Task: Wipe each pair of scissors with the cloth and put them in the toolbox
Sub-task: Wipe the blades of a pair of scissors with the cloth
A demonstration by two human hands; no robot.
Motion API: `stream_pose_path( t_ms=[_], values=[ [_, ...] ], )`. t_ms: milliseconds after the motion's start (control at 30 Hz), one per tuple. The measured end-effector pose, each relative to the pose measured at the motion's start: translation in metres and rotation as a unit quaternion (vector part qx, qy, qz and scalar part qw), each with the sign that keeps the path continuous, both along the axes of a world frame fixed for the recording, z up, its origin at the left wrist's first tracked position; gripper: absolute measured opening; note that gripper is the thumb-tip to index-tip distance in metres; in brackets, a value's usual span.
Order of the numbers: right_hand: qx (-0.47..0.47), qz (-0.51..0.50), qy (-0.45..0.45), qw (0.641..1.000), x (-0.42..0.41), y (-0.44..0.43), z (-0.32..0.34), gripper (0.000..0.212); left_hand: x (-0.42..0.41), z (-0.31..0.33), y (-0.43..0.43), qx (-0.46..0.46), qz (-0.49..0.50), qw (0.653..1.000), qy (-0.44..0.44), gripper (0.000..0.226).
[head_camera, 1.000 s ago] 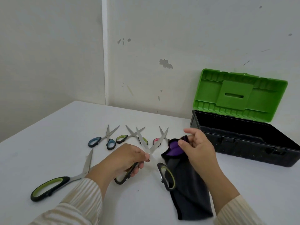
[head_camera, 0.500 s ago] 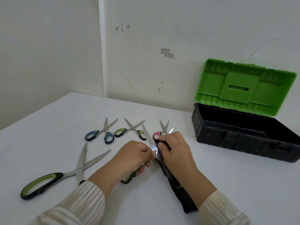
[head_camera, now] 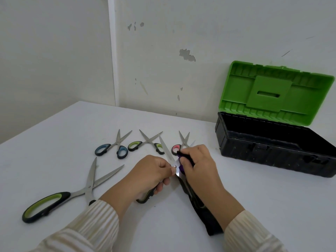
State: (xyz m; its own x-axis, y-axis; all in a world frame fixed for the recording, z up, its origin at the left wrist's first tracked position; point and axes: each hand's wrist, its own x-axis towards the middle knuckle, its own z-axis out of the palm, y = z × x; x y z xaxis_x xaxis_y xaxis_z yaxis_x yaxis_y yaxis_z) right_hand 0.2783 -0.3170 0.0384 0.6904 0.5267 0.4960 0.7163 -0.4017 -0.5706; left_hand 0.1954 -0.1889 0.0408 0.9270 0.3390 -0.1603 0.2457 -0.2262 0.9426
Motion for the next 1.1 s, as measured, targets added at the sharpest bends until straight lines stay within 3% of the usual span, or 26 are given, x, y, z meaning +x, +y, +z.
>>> stream_pose_path(
  t_ms=[100, 167, 300, 367, 533, 633, 767, 867, 1000, 1100],
  values=[
    [-0.060, 0.039, -0.019, 0.997, -0.007, 0.000, -0.003, 0.026, -0.001, 0.001, 0.001, -0.005, 0.001, 1.000, 0.008, 0.031],
    [-0.012, 0.018, -0.007, 1.000, -0.003, -0.001, -0.001, 0.023, -0.002, 0.003, 0.003, 0.003, -0.004, 1.000, 0.009, 0.031],
    [0.133, -0.127, 0.034, 0.982, 0.028, -0.021, 0.012, 0.020, -0.003, 0.004, 0.001, -0.002, -0.035, 0.999, 0.028, 0.022],
    [0.163, -0.132, 0.039, 0.977, 0.025, -0.029, 0.015, 0.021, -0.002, 0.004, 0.002, -0.010, -0.027, 0.999, 0.031, 0.023],
    [-0.019, 0.028, -0.051, 0.998, 0.000, -0.008, -0.004, 0.022, -0.001, 0.001, 0.003, -0.012, -0.009, 1.000, 0.026, 0.029],
    [0.006, -0.015, -0.036, 0.999, 0.007, -0.005, -0.001, 0.023, -0.002, 0.001, 0.003, -0.006, -0.008, 1.000, 0.024, 0.029],
    [-0.017, 0.041, -0.025, 0.999, -0.001, -0.004, -0.005, 0.022, -0.002, 0.001, 0.001, -0.010, -0.007, 1.000, 0.016, 0.026],
    [-0.005, -0.029, -0.022, 0.999, 0.006, -0.006, 0.002, 0.023, -0.003, 0.001, -0.001, 0.001, -0.009, 1.000, 0.020, 0.026],
    [-0.049, 0.053, -0.031, 0.997, -0.009, -0.004, -0.001, 0.023, -0.004, 0.002, 0.001, -0.003, -0.009, 1.000, 0.021, 0.029],
    [0.036, -0.028, -0.006, 0.999, 0.009, -0.009, 0.003, 0.023, -0.006, 0.003, 0.002, 0.012, -0.026, 0.999, 0.023, 0.025]
  ],
)
